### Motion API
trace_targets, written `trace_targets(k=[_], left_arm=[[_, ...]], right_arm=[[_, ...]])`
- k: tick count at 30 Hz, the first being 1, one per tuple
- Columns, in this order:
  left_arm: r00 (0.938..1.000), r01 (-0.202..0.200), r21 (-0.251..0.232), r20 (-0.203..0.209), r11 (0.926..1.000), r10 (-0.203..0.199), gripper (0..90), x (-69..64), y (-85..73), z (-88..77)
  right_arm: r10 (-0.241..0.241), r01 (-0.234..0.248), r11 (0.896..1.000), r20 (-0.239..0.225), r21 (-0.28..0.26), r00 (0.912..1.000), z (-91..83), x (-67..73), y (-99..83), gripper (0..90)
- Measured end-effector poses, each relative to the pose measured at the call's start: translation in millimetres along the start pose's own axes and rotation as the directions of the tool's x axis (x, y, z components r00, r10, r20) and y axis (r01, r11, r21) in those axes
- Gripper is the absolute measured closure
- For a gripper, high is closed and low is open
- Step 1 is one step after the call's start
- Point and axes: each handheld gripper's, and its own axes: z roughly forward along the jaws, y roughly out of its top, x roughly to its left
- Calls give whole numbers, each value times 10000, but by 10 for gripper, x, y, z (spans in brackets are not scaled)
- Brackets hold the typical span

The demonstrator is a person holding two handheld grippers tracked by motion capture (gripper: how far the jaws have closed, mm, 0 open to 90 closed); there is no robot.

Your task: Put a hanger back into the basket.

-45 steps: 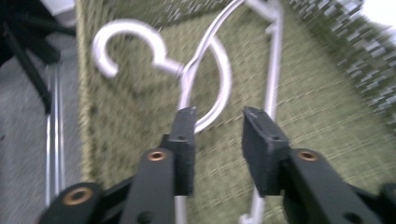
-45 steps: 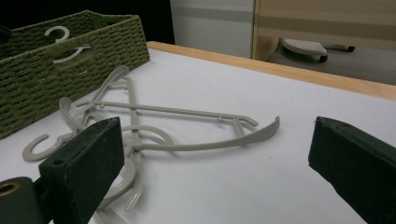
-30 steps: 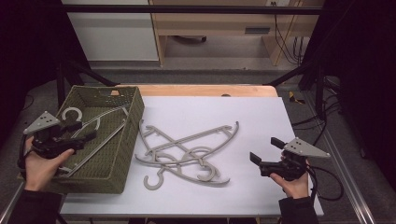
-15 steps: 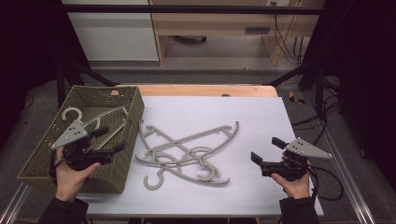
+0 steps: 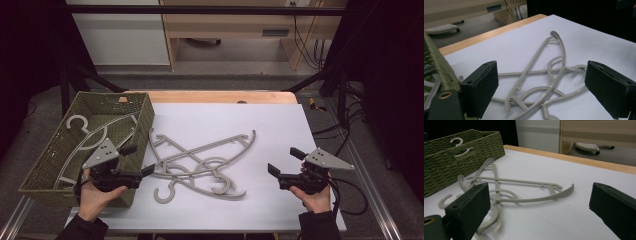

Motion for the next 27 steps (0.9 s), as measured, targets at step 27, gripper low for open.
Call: trace_targets(k=[27], left_arm=[[9772, -1770, 2960, 1665, 9386, 1318, 199, -484, -52, 966]], right_arm=[[-64, 64, 10000, -86, 68, 9999, 19, 25, -1, 36]])
